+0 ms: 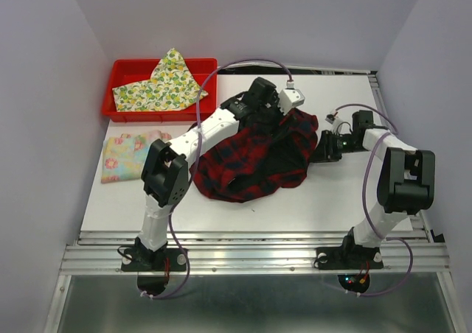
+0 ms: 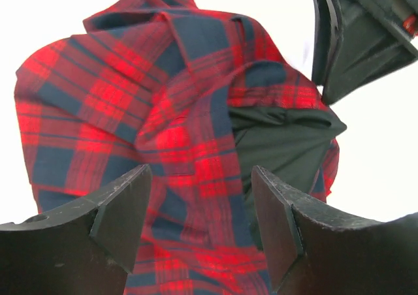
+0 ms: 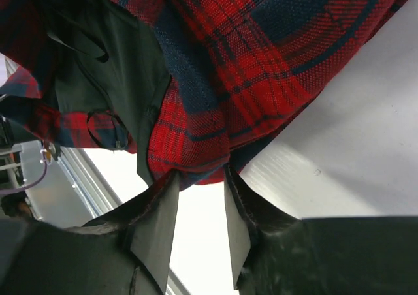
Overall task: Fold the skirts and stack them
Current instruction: Flatten the skirt out
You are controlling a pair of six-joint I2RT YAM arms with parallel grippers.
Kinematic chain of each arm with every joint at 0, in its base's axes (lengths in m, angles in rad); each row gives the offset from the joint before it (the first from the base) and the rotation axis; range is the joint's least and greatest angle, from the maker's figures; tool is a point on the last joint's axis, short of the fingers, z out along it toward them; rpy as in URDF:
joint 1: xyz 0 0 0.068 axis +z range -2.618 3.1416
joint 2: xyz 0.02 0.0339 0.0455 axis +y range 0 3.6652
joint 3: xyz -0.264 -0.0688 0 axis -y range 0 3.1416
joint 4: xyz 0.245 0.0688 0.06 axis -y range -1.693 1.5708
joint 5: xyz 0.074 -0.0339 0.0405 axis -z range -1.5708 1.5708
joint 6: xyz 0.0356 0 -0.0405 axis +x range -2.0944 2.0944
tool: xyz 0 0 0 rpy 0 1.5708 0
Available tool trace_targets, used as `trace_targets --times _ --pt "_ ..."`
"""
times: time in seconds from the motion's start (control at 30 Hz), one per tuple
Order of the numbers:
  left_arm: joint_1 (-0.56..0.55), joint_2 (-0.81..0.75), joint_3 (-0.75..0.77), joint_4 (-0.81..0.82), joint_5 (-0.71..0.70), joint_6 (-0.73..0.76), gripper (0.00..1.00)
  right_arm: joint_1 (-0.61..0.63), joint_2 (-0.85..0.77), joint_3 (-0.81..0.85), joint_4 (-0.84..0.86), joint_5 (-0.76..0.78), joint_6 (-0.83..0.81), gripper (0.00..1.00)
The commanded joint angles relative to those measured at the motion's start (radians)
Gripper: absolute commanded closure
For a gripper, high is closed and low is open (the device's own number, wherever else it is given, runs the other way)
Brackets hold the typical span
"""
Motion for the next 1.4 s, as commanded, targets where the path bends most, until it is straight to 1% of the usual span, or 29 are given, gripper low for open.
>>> trace_targets --times 0.0,0.07,0.17,0.3,0.4,0.43,0.47,0.5,0.53,0.57,0.6,0.63,0.67,0.7,0.73,0.8,0.83,0.87,0.9,0.93,0.97,1.03,1.07,1.17,1.2,1.27,1.3,1.37 --pt "-0.027 -0.001 0.056 -0.062 -0.02 0.052 0.26 0.017 -0.013 -0.031 0.146 -0.04 0.06 0.65" --pt "-0.037 0.014 0.057 -0.062 -0.057 0.062 0.26 0.018 -0.028 -0.043 0.178 -0.022 0.084 0.68" --pt "-0.049 0.04 0.068 -0.053 -0.186 0.056 0.28 0.04 -0.057 -0.065 0.247 0.003 0.115 0.77" --pt "-0.07 0.08 0.106 -0.078 -0.255 0.097 0.3 0.05 -0.114 -0.108 0.319 0.052 0.155 0.99" --pt "-0.083 0.104 0.119 -0.09 -0.315 0.129 0.31 0.06 -0.18 -0.149 0.391 0.107 0.201 0.99" --pt "-0.09 0.112 0.122 -0.088 -0.341 0.135 0.41 0.06 -0.2 -0.16 0.413 0.127 0.239 0.99" --pt "-0.092 0.115 0.126 -0.082 -0.416 0.137 0.5 0.07 -0.221 -0.172 0.451 0.179 0.247 0.99" --pt "-0.092 0.115 0.129 -0.075 -0.441 0.123 0.6 0.07 -0.261 -0.187 0.462 0.21 0.25 0.99" --pt "-0.086 0.094 0.131 -0.066 -0.459 0.117 0.79 0.07 -0.281 -0.195 0.471 0.242 0.261 0.99" --pt "-0.083 0.072 0.126 -0.044 -0.449 0.111 0.86 0.07 -0.298 -0.203 0.49 0.312 0.256 0.99" --pt "-0.078 0.039 0.114 -0.023 -0.426 0.111 0.94 0.07 -0.333 -0.215 0.493 0.328 0.245 0.99" --pt "-0.068 -0.045 0.068 0.041 -0.4 0.106 1.0 0.07 -0.35 -0.22 0.488 0.357 0.238 0.99" --pt "-0.058 -0.091 0.039 0.072 -0.305 0.105 1.0 0.07 -0.367 -0.226 0.491 0.362 0.224 0.99" --pt "-0.046 -0.137 0.01 0.101 -0.275 0.106 1.0 0.07 -0.381 -0.229 0.479 0.366 0.215 0.99" --pt "-0.04 -0.214 -0.045 0.141 -0.283 0.086 1.0 0.07 -0.407 -0.23 0.471 0.385 0.215 0.99" --pt "0.009 -0.259 -0.064 0.143 -0.132 0.088 1.0 0.07 -0.432 -0.23 0.458 0.376 0.184 0.99" --pt "0.024 -0.297 -0.106 0.149 -0.09 0.082 1.0 0.07 -0.438 -0.212 0.436 0.345 0.181 0.84" --pt "0.034 -0.313 -0.128 0.168 -0.067 0.065 1.0 0.07 -0.436 -0.203 0.416 0.311 0.182 0.75" --pt "0.052 -0.323 -0.136 0.163 -0.007 0.062 1.0 0.07 -0.433 -0.197 0.387 0.237 0.192 0.54" --pt "0.063 -0.324 -0.139 0.151 0.028 0.059 1.0 0.07 -0.432 -0.198 0.388 0.204 0.233 0.45" --pt "0.072 -0.32 -0.136 0.136 0.095 0.033 1.0 0.07 -0.429 -0.212 0.419 0.146 0.245 0.41" --pt "0.115 -0.316 -0.136 0.135 0.182 -0.006 1.0 0.07 -0.42 -0.23 0.448 0.103 0.258 0.39" --pt "0.13 -0.307 -0.133 0.142 0.278 -0.048 1.0 0.07 -0.409 -0.249 0.477 0.058 0.259 0.39" --pt "0.178 -0.284 -0.118 0.143 0.396 -0.084 1.0 0.07 -0.398 -0.278 0.532 -0.011 0.282 0.37" --pt "0.187 -0.278 -0.116 0.143 0.457 -0.086 1.0 0.07 -0.404 -0.289 0.569 -0.046 0.288 0.37" --pt "0.209 -0.262 -0.113 0.14 0.498 -0.086 1.0 0.07 -0.424 -0.299 0.618 -0.081 0.314 0.35" --pt "0.213 -0.258 -0.112 0.14 0.495 -0.089 1.0 0.08 -0.429 -0.298 0.646 -0.086 0.317 0.35" --pt "0.219 -0.242 -0.104 0.137 0.493 -0.089 1.0 0.099 -0.427 -0.281 0.637 -0.077 0.288 0.35"
